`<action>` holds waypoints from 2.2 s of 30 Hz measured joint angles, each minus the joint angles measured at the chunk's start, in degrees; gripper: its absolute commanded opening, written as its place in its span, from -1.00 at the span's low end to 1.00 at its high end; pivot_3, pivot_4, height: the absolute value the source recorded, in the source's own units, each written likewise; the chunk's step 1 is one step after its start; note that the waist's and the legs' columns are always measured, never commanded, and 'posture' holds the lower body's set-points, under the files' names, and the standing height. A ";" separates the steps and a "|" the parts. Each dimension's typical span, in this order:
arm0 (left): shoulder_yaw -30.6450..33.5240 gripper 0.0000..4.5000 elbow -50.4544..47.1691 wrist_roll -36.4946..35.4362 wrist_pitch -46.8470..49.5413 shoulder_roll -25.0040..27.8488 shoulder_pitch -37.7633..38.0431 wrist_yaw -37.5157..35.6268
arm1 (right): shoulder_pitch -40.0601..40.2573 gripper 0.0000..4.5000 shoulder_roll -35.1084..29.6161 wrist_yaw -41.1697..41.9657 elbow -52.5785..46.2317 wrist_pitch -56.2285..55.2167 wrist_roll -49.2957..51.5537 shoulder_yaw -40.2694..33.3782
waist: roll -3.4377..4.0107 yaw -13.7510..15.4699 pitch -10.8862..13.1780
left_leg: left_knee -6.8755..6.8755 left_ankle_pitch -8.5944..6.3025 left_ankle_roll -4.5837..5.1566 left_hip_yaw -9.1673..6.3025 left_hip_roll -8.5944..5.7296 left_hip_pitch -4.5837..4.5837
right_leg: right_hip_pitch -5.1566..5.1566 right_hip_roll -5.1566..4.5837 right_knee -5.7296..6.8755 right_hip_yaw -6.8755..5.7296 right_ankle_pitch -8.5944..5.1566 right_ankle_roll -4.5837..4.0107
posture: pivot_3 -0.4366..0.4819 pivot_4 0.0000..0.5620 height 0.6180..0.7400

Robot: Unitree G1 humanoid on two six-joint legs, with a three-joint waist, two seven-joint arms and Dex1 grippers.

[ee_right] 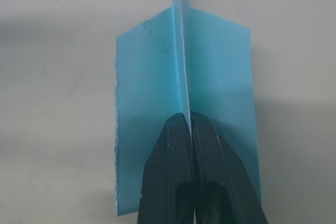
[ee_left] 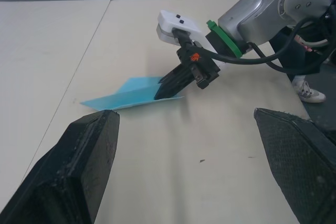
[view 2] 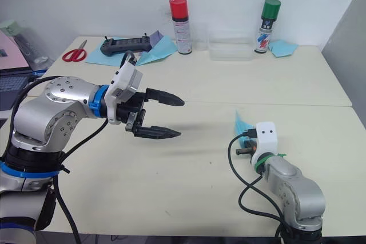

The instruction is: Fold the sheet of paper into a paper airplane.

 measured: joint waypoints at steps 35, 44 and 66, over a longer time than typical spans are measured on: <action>-0.27 1.00 7.90 6.94 -7.48 -5.15 1.29 0.85 | -0.71 -0.99 -4.87 1.52 3.83 -4.59 0.90 -2.71 | -0.18 0.11 0.06 | 0.11 0.01 0.01 -0.21 0.03 -0.23 | -0.09 0.08 0.08 -0.18 0.02 -0.01 | -0.05 -0.47 1.00; -0.19 1.00 6.14 6.31 -5.82 -4.91 0.01 0.80 | -2.46 -0.99 1.88 -2.11 4.20 0.62 0.73 -3.04 | -0.17 0.09 0.06 | 0.11 0.01 0.01 -0.20 0.05 -0.22 | -0.10 0.10 0.10 -0.18 0.02 -0.01 | -0.05 -0.47 1.00; -0.19 1.00 6.35 6.31 -6.28 -4.60 0.07 -0.28 | -8.25 0.99 -2.98 2.06 -3.85 10.24 5.39 -7.43 | -0.16 0.09 0.06 | 0.10 0.01 0.02 -0.21 0.05 -0.22 | -0.10 0.10 0.09 -0.19 0.02 -0.02 | -0.05 -0.47 1.00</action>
